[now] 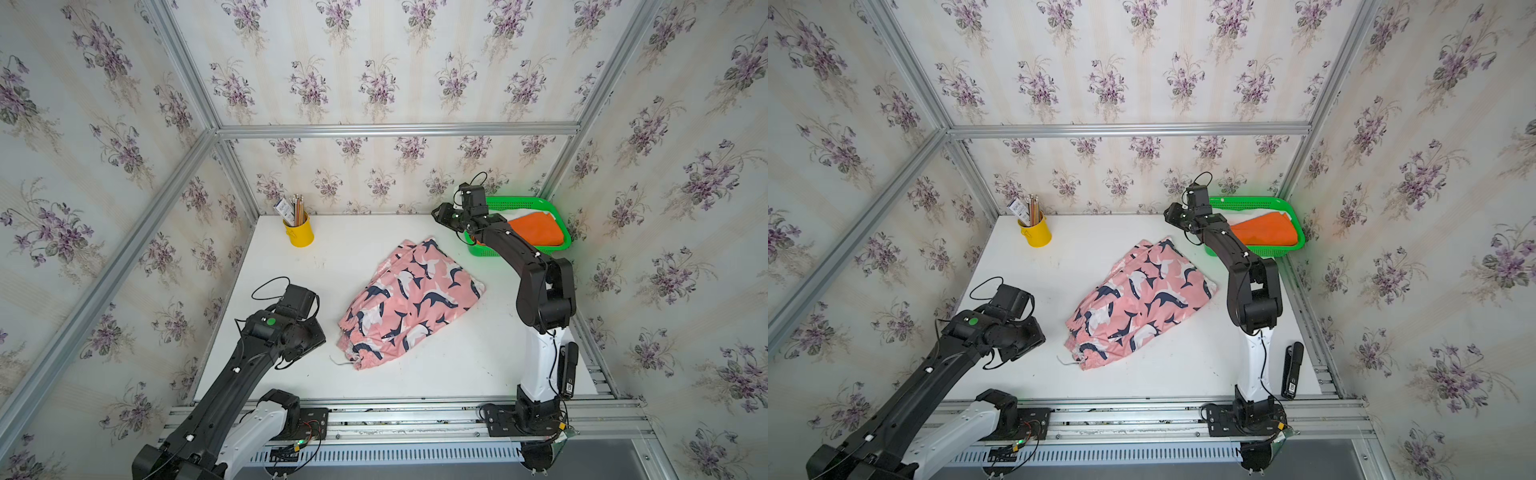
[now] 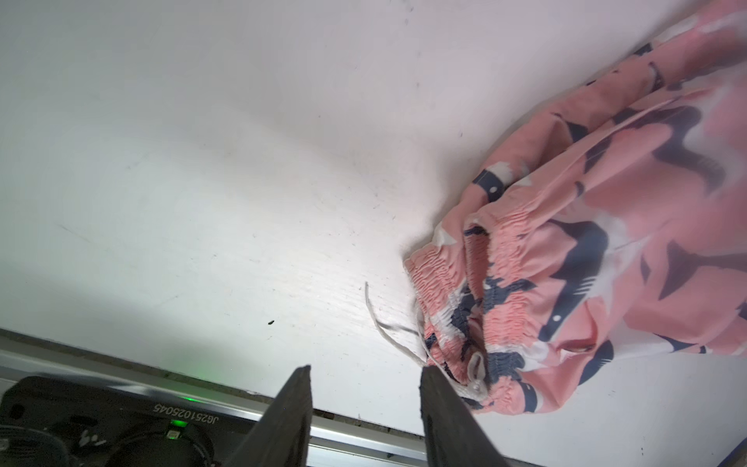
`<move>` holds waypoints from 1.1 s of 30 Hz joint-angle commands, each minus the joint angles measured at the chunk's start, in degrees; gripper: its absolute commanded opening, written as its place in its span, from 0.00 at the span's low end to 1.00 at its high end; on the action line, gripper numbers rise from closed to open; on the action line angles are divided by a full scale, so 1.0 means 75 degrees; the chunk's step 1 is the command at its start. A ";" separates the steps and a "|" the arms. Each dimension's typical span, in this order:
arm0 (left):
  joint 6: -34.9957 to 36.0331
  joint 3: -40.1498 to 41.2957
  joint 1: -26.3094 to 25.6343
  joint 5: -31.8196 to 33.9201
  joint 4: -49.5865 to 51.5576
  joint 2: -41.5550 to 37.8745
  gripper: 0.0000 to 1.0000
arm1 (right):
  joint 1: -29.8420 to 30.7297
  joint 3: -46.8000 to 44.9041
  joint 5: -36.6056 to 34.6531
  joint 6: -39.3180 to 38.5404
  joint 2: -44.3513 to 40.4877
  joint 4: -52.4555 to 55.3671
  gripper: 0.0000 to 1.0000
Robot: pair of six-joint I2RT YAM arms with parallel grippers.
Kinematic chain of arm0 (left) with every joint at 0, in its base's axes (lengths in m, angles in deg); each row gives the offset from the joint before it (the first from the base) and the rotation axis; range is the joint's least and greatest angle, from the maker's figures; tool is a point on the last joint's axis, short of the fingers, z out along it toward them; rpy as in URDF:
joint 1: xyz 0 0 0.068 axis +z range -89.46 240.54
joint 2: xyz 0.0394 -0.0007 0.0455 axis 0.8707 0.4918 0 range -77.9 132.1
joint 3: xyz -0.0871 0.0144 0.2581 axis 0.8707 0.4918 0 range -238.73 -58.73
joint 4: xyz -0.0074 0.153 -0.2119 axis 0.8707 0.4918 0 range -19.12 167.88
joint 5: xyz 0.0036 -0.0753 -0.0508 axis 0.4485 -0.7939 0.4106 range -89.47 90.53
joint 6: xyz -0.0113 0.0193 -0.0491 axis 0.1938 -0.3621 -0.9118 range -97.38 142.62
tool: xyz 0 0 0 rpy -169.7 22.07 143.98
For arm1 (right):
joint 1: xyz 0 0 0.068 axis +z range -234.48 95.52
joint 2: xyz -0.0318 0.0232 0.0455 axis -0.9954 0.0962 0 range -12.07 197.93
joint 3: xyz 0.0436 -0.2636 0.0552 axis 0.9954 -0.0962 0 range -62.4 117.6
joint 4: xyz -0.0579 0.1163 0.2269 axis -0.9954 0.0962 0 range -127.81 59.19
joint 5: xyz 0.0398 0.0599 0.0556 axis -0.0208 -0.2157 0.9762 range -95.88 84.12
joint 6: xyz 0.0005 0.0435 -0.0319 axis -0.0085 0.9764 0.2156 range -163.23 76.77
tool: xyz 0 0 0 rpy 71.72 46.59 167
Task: Roll up the shorts
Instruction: Fold the shorts at the center of the board, then adjust the shorts at the center of the board.
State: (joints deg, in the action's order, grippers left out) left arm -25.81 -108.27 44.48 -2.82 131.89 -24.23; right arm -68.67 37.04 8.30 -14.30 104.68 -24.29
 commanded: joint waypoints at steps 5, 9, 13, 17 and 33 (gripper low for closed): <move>0.1663 -0.1863 -0.0792 -0.0301 -0.0053 0.1989 0.46 | 0.0246 -0.1847 0.0142 -0.0706 -0.1421 0.0641 0.50; 0.2250 -0.2820 -0.1559 -0.0290 -0.0217 0.3702 0.44 | 0.0725 -0.2987 0.0028 -0.0700 -0.1888 0.0638 0.48; 0.2714 -0.3343 -0.1895 -0.0485 -0.0365 0.5233 0.41 | 0.1160 -0.4168 -0.0167 -0.0297 -0.2169 0.0317 0.47; 0.3078 -0.2930 -0.1919 -0.0598 -0.0798 0.5742 0.41 | 0.1514 -0.5059 -0.0314 0.0060 -0.2011 -0.0258 0.46; 0.1648 -0.0999 -0.2976 -0.3063 -0.3324 0.5849 0.42 | 0.2166 -0.0440 0.0703 -0.0554 0.2395 -0.0642 0.43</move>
State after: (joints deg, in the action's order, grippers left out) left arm -10.33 -114.55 23.81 -18.69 113.49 18.48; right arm -54.37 27.75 11.38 -16.09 118.56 -36.03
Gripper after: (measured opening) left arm 0.420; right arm 0.436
